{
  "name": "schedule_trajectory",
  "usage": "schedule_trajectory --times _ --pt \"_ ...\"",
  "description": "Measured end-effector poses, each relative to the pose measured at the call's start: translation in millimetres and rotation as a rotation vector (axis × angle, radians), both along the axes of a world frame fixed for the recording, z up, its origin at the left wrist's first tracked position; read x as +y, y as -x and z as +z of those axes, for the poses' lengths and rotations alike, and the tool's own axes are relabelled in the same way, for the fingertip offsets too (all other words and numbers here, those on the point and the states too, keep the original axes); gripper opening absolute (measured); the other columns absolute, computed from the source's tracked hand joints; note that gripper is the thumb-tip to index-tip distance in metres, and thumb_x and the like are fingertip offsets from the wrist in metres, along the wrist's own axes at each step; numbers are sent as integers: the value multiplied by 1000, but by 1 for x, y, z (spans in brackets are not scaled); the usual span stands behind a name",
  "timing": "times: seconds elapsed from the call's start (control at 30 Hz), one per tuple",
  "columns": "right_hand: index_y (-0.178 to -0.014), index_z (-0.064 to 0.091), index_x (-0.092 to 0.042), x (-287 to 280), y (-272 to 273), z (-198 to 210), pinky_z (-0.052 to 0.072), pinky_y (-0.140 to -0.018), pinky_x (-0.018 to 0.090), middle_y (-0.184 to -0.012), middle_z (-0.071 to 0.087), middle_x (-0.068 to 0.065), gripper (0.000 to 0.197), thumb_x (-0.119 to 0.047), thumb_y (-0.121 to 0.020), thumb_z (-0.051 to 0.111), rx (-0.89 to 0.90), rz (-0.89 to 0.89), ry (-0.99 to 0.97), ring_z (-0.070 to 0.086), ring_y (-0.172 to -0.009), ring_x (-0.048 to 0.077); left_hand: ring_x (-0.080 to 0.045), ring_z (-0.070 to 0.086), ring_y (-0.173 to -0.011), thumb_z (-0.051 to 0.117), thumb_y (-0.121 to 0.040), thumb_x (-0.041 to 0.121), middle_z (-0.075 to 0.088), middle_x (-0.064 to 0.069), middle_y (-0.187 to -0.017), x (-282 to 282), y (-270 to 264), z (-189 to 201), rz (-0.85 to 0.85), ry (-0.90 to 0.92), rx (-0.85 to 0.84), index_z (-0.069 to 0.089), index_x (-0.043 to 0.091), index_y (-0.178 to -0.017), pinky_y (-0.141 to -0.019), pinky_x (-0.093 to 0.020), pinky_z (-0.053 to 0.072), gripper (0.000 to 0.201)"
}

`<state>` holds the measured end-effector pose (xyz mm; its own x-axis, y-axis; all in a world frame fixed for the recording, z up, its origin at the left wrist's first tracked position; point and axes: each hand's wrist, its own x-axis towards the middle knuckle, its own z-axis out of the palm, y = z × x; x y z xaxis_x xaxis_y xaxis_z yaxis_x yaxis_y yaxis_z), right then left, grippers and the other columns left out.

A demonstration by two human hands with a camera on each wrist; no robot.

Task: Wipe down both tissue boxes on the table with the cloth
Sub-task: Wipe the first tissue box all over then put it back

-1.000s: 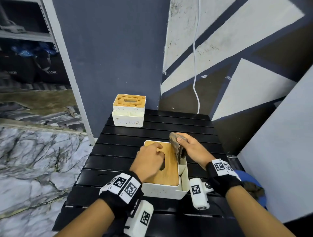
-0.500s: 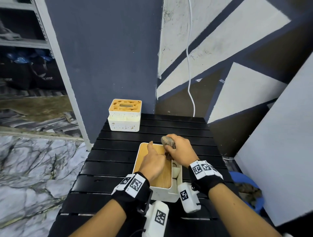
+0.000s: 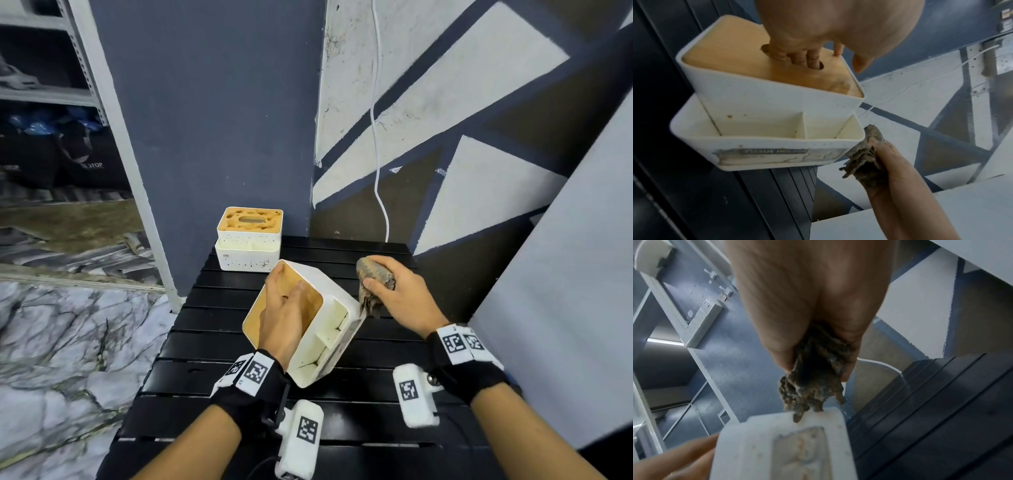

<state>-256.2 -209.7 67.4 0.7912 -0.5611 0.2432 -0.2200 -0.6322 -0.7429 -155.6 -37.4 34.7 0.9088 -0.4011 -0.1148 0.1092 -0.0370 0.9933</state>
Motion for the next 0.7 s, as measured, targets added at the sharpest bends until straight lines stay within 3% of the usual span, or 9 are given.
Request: schedule_trajectory --times 0.1,0.17,0.23,0.3,0.4,0.47,0.57,0.7 --pt "-121 53 -32 16 11 -18 43 -79 7 -104 66 -9 37 -26 -87 65 -6 27 -28 61 -91 -2 -16 54 -108 51 -99 42 57 5 -125 4 -3 -9 81 75 -7 45 55 -132 -99 -33 40 37" --pt "-120 53 -32 29 15 -28 43 -81 9 -106 65 -12 36 -26 -87 65 -8 59 -24 60 -93 -4 -16 56 -116 53 -95 46 60 7 -129 4 -6 -13 106 102 -14 50 57 -125 -106 -39 42 32" --pt "-125 54 -29 44 15 -36 43 -94 18 -117 62 -13 37 -27 -89 63 -25 98 -10 56 -104 -4 -15 57 -119 57 -87 51 62 9 -128 5 -11 -16 124 117 -16 56 57 -118 -108 -43 43 31" --pt "-134 49 -26 57 13 -42 32 -109 23 -138 49 -12 43 -32 -92 57 -24 106 5 44 -125 1 -13 59 -117 57 -86 48 65 12 -124 4 -15 -17 117 139 -13 60 54 -114 -107 -44 45 28" --pt "-144 36 -25 75 10 -45 14 -115 20 -151 28 -16 49 -40 -97 43 34 104 49 20 -140 0 -11 60 -117 53 -96 36 67 14 -123 4 -22 -18 90 173 -31 62 46 -116 -108 -44 44 23" --pt "-146 31 -23 83 6 -47 8 -115 18 -154 22 -13 51 -38 -98 40 55 104 83 13 -142 2 -14 60 -118 53 -95 39 66 12 -124 5 -26 -19 45 183 -42 62 44 -118 -107 -47 44 25" --pt "-147 27 -20 79 -11 -47 7 -115 20 -156 20 -7 51 -34 -100 37 90 99 87 10 -144 9 -16 58 -121 53 -87 44 64 9 -129 6 -32 -22 -19 189 -64 62 40 -123 -109 -48 43 37" --pt "-148 26 -14 55 -46 -38 5 -116 24 -156 21 2 49 -29 -101 36 155 68 90 12 -145 15 -8 58 -118 50 -87 44 63 16 -126 3 -36 -23 -55 168 -112 60 42 -124 -109 -43 43 39"
